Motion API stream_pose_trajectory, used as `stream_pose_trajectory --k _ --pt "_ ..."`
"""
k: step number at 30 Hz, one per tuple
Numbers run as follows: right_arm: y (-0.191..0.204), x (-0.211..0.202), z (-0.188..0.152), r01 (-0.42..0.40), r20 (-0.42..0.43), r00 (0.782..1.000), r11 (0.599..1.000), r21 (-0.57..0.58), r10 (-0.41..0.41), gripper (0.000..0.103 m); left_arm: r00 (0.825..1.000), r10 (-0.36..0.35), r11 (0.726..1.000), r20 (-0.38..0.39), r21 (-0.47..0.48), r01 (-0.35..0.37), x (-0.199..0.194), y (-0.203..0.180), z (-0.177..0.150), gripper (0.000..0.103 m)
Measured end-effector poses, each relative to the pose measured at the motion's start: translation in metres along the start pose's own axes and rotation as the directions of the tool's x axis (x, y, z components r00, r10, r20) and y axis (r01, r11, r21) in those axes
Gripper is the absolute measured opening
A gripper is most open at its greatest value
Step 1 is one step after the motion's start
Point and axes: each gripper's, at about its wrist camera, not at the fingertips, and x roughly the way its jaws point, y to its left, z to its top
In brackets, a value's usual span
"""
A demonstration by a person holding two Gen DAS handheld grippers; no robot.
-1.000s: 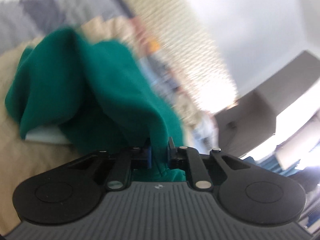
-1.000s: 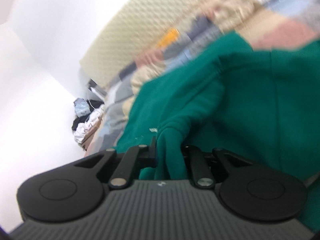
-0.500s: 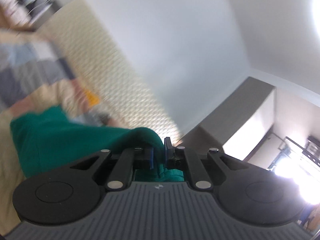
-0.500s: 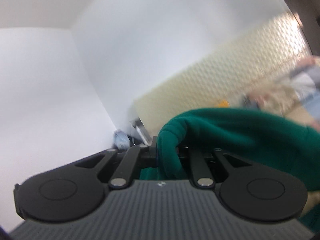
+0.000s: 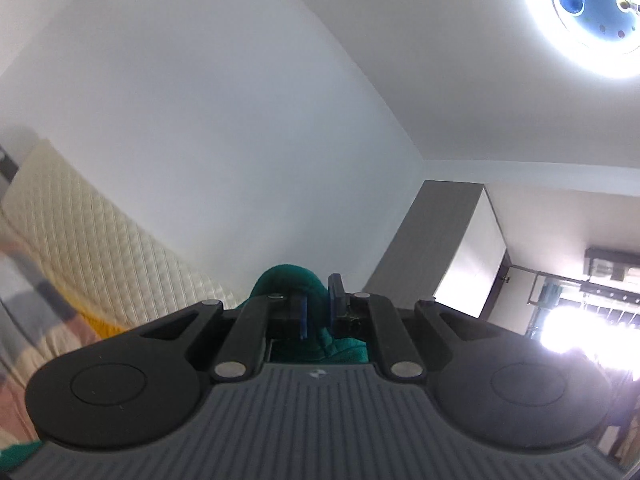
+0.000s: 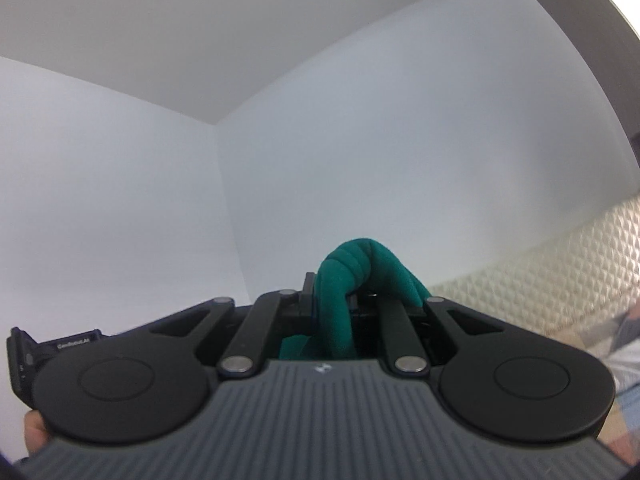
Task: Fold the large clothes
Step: 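Raise the hoodie high with both grippers to hang it open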
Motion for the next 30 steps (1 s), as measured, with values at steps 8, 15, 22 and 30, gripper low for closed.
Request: stream_pose_trajectory --k 8,15,22,30 --pt "-0.036 0.075 -0.025 0.074 -0.065 0.995 0.997 -0.011 -0.074 0.013 0.989 0.140 0.990 -0.055 0.036 -0.138 0.086 0.064 -0.023 0.011" --pt "-0.115 0.156 -0.144 0.166 -0.070 0.983 0.982 -0.090 -0.172 0.013 0.962 0.249 0.968 -0.113 0.067 -0.243 0.185 0.194 -0.109 0.011" --pt "-0.239 0.280 -0.296 0.304 -0.207 0.926 0.949 -0.084 -0.315 0.013 0.885 0.349 0.937 -0.309 0.116 -0.329 0.290 0.383 -0.254 0.012" --pt "-0.287 0.309 -0.465 0.373 -0.363 0.834 0.909 -0.185 -0.416 0.013 0.776 0.411 0.909 -0.478 0.156 -0.386 0.376 0.567 -0.421 0.012"
